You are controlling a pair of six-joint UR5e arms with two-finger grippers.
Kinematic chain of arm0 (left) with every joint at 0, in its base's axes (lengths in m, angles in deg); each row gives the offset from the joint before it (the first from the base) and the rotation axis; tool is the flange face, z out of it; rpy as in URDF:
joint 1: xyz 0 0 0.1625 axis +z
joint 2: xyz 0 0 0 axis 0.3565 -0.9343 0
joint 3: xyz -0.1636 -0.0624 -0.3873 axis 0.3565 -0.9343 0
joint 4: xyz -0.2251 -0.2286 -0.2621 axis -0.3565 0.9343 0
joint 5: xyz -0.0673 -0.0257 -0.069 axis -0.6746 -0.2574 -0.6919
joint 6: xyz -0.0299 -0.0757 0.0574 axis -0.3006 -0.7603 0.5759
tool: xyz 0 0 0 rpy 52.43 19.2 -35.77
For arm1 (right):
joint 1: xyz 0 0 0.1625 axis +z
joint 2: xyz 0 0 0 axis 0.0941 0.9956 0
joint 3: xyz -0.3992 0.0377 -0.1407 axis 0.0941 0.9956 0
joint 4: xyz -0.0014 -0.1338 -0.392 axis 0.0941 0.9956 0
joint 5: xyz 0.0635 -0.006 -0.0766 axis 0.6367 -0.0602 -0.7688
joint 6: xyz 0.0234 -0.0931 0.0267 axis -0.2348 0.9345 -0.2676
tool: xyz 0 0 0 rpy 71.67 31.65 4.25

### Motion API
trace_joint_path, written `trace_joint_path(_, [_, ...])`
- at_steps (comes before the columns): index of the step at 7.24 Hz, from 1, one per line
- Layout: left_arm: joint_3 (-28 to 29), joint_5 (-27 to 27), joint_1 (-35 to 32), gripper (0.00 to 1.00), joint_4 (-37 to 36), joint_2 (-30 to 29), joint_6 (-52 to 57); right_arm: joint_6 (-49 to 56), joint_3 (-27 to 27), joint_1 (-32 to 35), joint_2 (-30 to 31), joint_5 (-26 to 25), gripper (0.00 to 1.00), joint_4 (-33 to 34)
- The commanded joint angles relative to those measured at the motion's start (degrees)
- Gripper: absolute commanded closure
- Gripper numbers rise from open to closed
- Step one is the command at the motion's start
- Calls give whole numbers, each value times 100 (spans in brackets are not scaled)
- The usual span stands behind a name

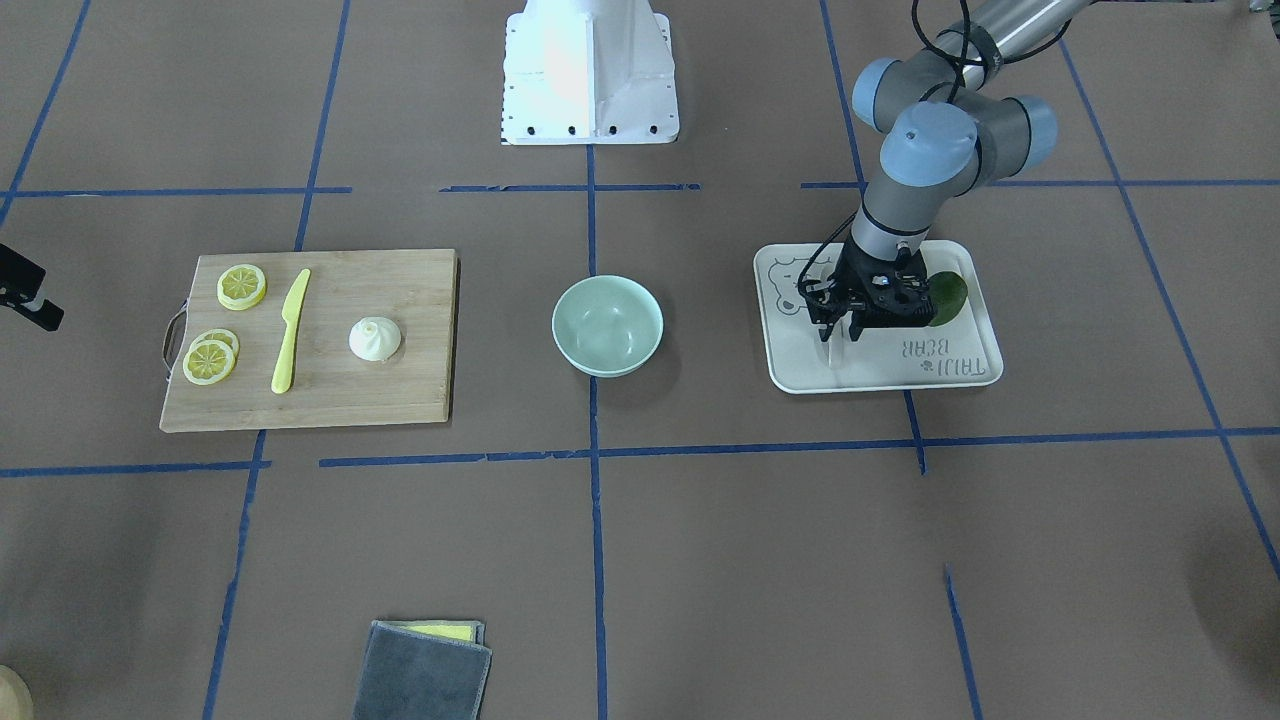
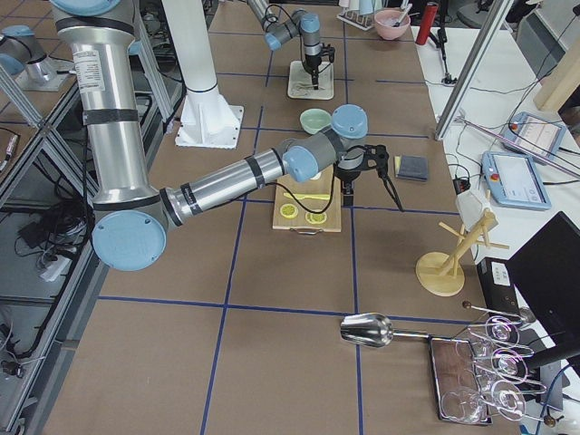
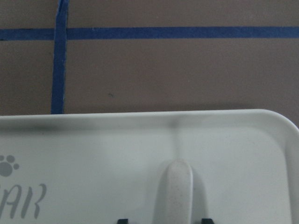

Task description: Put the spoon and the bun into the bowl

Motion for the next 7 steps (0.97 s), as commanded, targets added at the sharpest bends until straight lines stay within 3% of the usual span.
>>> trace_joint_path(1, [-98,-1,-9,100,-91,30,-3,-54,4,-84,-58,-17,0,8])
trace_joint_path(3, [-474,-9,-35,100,-616,-5,14,-674,4,-442,-321,-113,0,8])
trace_joint_path(6, [-811,-105,-489,100,-1068,-127,50,-1993,-171,-1811,-595,-1296,0,-63])
trace_joint_path(7, [-819,-602,-927,100,-1068,-294,24,-2405,-172,-2355,-560,-1849,0,-376])
